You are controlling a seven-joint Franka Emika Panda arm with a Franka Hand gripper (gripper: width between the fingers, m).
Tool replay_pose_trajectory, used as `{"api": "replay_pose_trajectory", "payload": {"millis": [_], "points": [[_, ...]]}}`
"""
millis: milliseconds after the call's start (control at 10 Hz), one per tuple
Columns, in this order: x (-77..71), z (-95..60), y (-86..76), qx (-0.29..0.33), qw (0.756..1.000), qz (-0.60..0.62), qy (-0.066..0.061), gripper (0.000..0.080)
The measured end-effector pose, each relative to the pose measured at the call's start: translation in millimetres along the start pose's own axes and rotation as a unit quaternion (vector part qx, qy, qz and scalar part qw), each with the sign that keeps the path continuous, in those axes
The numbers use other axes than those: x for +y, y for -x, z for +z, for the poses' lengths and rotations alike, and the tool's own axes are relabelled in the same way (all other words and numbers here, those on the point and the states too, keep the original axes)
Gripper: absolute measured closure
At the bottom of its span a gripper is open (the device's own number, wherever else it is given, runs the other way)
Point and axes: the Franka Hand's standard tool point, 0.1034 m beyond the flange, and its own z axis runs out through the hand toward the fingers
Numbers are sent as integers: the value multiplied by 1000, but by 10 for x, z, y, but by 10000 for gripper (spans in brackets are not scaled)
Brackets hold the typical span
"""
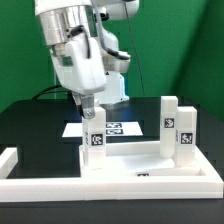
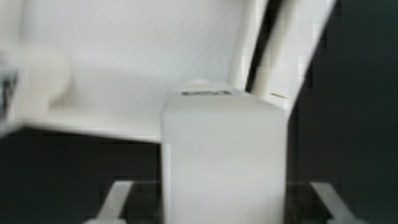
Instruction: Assemble desk
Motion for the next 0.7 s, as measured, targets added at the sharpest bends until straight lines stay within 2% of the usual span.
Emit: {"api": "replay_pose_trajectory", "payload": {"millis": [100, 200, 500, 600, 700], "points": [[-38, -7, -2, -12, 998, 61, -21, 512], [-36, 15, -7, -13, 993, 113, -23, 512], [-34, 17, -13, -12, 995, 101, -22, 476], [-36, 18, -6, -11, 995, 99, -21, 294], [-31, 14, 8, 8, 1000, -11, -2, 294]]}}
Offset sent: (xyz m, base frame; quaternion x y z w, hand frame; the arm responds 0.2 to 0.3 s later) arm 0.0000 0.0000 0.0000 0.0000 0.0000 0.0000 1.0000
